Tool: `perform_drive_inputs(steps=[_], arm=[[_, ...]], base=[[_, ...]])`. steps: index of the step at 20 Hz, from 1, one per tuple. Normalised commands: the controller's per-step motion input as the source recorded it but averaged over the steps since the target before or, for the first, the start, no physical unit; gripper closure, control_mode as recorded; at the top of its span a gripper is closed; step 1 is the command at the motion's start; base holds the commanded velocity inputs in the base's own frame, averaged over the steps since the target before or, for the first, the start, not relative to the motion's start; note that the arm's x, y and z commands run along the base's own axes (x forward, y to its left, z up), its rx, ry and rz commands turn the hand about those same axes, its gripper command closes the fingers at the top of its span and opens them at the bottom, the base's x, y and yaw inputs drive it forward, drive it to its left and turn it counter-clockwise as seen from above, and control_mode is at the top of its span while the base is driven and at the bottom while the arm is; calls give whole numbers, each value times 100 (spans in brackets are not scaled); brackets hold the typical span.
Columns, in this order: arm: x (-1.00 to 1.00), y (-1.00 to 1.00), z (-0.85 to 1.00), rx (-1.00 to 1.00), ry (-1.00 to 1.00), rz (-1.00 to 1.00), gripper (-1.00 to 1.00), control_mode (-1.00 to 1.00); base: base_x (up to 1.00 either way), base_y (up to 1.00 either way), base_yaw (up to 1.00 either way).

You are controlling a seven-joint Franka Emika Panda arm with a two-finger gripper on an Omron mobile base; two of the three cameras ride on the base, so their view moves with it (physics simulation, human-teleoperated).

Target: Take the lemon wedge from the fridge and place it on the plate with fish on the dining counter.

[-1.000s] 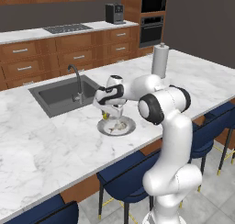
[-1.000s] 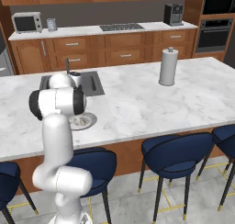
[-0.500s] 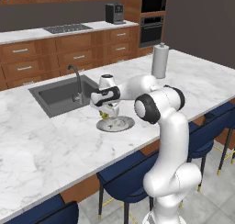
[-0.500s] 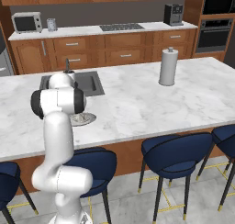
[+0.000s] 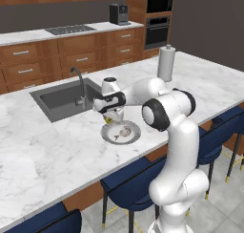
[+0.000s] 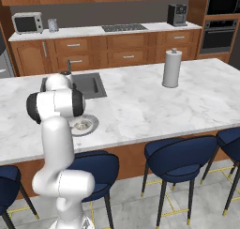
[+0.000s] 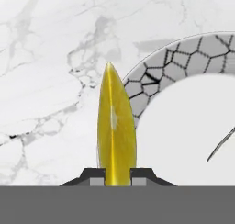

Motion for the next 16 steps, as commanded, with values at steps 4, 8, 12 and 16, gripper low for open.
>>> perform_drive_inputs(steps=[4, 8, 12, 16], arm=[[-39, -1, 1, -3, -12, 0, 100, -100], [-4, 0, 0, 0, -1, 0, 100, -100], [-37, -29, 0, 0, -7, 0, 100, -100], [-5, -7, 0, 0, 0, -1, 100, -100]], base=[[0, 0, 0], [0, 0, 0], [0, 0, 0], [0, 0, 0]])
